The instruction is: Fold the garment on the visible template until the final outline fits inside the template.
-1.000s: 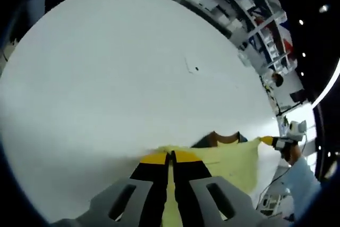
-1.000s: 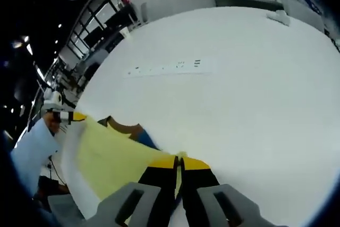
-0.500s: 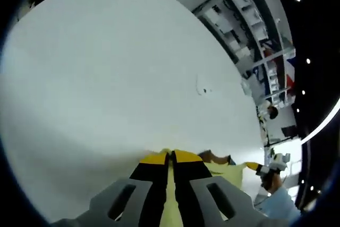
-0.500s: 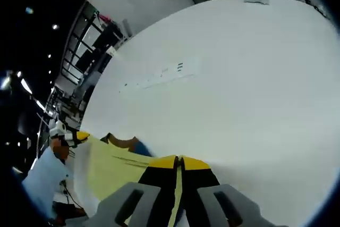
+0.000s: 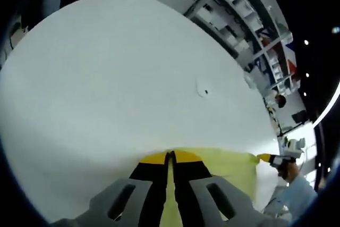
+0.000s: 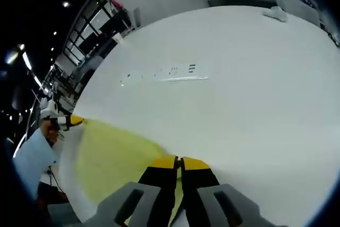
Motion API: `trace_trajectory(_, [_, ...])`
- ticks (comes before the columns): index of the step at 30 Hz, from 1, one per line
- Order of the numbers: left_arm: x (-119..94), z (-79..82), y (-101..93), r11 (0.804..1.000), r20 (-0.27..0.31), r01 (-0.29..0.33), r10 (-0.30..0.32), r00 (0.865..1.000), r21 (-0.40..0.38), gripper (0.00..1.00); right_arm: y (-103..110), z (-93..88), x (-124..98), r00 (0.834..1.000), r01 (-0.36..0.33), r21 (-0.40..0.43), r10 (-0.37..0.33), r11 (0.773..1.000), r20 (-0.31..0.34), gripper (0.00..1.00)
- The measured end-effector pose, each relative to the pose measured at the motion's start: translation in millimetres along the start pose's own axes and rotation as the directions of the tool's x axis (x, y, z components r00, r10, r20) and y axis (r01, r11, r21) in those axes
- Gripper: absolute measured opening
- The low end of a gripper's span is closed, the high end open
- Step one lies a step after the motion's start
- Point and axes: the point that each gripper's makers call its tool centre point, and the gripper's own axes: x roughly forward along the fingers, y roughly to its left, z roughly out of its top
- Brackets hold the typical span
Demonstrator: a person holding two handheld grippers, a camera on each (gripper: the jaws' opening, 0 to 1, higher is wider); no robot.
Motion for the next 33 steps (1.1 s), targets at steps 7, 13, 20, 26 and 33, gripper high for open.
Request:
trace_trajectory(7, [1.0,5.3,0.6,1.0,0.005,-0.009,0.008,1.0,0.015,0.0,-4.7,9.2,0.5,1.0,0.012,-0.011,-0.012,1.0,0.007,0.0])
trace_trajectory(13, [4.4,8.0,2.6,0.998,-0.005,-0.026,0.027,1.0,0.051,0.0,-10.6,12.4,1.4,0.999,0.031,-0.014,-0.031,0.999,0.01,0.0])
trace_trajectory(20, [5.4,11.2,6.4,0.995,-0.005,-0.037,0.037,0.999,0.09,0.0,-10.0,12.0,-0.1,0.999,0.031,-0.058,-0.03,0.998,0.019,0.0])
trace_trajectory(26, [5.1,12.9,7.3,0.989,-0.002,-0.045,0.046,0.999,0.142,0.0,-9.2,11.6,0.1,0.999,0.033,-0.092,-0.031,0.995,0.021,0.0])
trace_trajectory(33, [2.2,8.5,4.8,0.977,-0.016,-0.031,0.035,0.999,0.213,0.02,-3.4,8.9,-2.4,0.999,0.029,-0.18,-0.026,0.983,0.019,0.02])
